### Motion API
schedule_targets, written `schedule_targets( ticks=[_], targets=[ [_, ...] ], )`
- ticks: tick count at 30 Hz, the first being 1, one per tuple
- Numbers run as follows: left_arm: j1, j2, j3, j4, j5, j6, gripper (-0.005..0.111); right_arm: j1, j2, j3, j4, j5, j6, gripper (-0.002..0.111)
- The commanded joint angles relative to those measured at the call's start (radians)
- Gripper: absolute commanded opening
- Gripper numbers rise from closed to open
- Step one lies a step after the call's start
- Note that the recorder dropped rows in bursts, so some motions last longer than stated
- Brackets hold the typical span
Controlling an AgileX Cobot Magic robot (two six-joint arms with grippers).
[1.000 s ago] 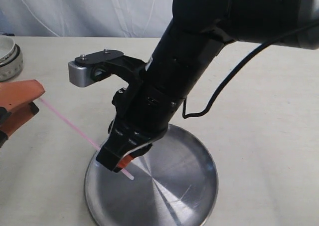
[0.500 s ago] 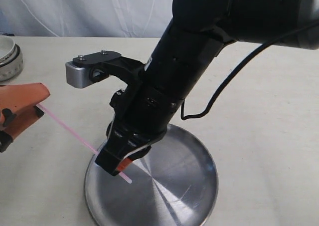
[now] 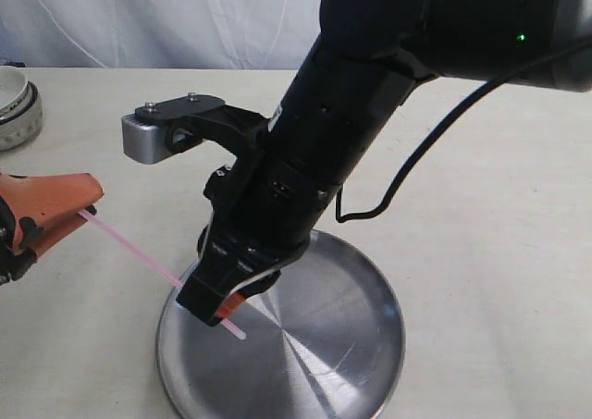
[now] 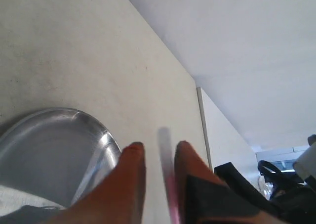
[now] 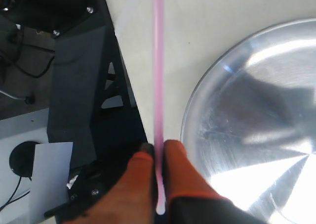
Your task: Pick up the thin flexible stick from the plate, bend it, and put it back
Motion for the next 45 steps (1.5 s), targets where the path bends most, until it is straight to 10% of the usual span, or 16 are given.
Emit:
schedule_targets(
  ticks=[1,15,23,42,45],
  targets=[
    [-0.005,0.002,-0.008,-0.014,0.003,0.022,0.002,0.001,-0.009,-0.001,0.006,0.009,-0.007,-0.001],
    [-0.005,0.002,-0.063,-0.014,-0.019,0.049,0.0,0.001,-0.009,-0.001,0.006,0.002,-0.004,0.001],
    [-0.005,0.002,-0.071,-0.014,-0.033,0.034,0.0,0.001,-0.011,-0.001,0.006,0.002,-0.004,0.053],
    [-0.006,0.112,-0.216,-0.014,0.087,-0.01,0.0,-0.001,-0.286,-0.001,-0.36,-0.167,0.215,0.054],
    [-0.103,0.179,-0.271,-0.014,0.029,0.023,0.0,-0.001,-0.29,-0.001,-0.419,-0.163,0.284,0.054]
  ],
)
